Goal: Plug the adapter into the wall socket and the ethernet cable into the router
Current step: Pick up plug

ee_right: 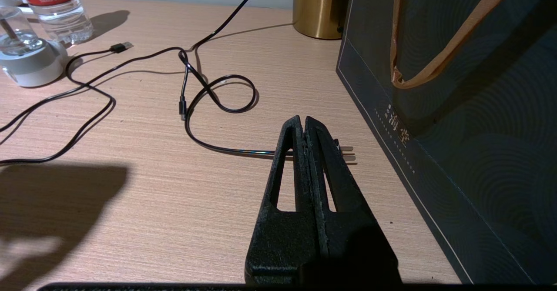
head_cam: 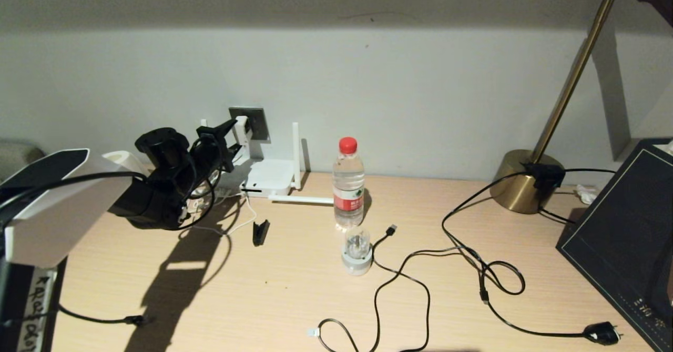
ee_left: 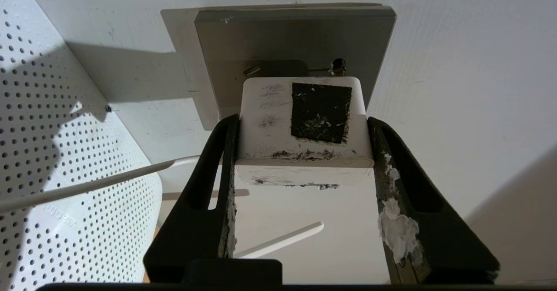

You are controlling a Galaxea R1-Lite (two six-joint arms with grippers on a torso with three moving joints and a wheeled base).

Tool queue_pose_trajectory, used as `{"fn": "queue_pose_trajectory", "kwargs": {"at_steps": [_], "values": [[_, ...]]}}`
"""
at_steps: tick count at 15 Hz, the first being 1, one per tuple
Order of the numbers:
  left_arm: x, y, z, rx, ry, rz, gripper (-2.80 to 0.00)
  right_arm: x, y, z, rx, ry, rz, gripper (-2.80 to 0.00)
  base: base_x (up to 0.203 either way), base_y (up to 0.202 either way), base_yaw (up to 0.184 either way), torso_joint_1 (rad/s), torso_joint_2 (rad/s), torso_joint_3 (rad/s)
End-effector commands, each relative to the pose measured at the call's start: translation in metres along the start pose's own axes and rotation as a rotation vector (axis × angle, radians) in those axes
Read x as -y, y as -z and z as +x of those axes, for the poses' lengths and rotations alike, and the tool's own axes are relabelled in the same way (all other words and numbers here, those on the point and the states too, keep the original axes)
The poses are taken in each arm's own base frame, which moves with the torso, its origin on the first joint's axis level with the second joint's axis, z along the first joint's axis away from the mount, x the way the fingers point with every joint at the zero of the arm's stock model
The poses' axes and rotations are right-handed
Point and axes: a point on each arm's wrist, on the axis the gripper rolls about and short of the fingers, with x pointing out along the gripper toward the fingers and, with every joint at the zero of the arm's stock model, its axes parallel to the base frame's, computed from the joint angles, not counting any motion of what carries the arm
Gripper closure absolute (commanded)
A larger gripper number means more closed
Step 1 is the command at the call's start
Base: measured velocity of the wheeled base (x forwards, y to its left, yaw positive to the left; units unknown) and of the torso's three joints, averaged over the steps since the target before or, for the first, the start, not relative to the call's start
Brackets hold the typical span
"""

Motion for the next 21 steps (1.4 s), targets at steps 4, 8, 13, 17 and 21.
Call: {"fn": "queue_pose_trajectory", "kwargs": {"at_steps": [4,8,13,17,21], "values": [[0.0034,-0.0017,0.0051,-0.002,0.016,-0.015,0.00,0.0000,0.0030,0.0007,-0.010,-0.001,-0.001,0.00,0.000,0.000,0.000,0.000,0.00,0.000],[0.0009,-0.0019,0.0061,-0.007,0.006,-0.018,0.00,0.0000,0.0030,0.0007,-0.010,-0.001,-0.001,0.00,0.000,0.000,0.000,0.000,0.00,0.000],[0.0005,-0.0025,0.0062,-0.006,0.005,-0.018,0.00,0.0000,0.0030,0.0007,-0.010,-0.001,-0.001,0.00,0.000,0.000,0.000,0.000,0.00,0.000],[0.0035,-0.0037,0.0095,-0.006,0.014,-0.015,0.00,0.0000,0.0030,0.0007,-0.010,-0.001,-0.001,0.00,0.000,0.000,0.000,0.000,0.00,0.000],[0.0004,-0.0037,0.0101,-0.004,0.010,-0.016,0.00,0.0000,0.0030,0.0007,-0.010,-0.001,-0.001,0.00,0.000,0.000,0.000,0.000,0.00,0.000]]}}
